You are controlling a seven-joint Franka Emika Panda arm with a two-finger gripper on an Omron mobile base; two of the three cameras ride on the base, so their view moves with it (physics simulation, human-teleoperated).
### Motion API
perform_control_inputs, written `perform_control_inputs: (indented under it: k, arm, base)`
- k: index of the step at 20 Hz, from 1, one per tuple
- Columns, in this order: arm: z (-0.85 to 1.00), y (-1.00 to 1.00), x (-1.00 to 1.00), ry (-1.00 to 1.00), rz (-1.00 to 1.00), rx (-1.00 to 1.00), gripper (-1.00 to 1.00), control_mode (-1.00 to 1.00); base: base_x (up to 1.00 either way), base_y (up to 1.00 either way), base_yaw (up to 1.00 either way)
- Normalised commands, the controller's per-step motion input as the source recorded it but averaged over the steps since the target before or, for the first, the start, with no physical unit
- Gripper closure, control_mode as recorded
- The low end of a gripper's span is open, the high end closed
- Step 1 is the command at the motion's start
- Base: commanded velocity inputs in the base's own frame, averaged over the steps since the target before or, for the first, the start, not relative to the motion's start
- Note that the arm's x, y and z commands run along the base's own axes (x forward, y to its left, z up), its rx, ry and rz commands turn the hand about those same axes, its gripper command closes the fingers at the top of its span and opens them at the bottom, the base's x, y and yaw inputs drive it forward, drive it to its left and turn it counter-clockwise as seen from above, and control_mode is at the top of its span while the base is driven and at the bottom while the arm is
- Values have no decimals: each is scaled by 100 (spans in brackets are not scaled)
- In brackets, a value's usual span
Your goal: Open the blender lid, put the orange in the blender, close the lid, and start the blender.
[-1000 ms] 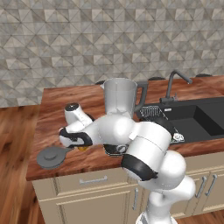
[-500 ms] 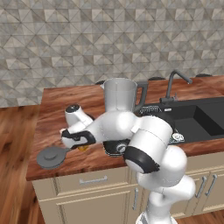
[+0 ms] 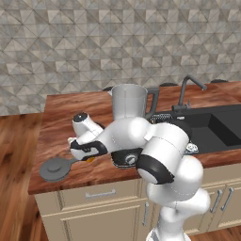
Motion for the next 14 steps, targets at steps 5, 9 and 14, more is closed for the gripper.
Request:
perform_control_inputs:
  k: [5, 9, 14]
  arm:
    - [-17, 0, 0, -1, 0, 0, -100, -100]
    - [-12, 0, 0, -3, 0, 0, -100, -100]
    - [-13, 0, 0, -3, 0, 0, -100, -100]
  base:
    - [0, 0, 0]
    - [0, 0, 0]
    - [0, 0, 0]
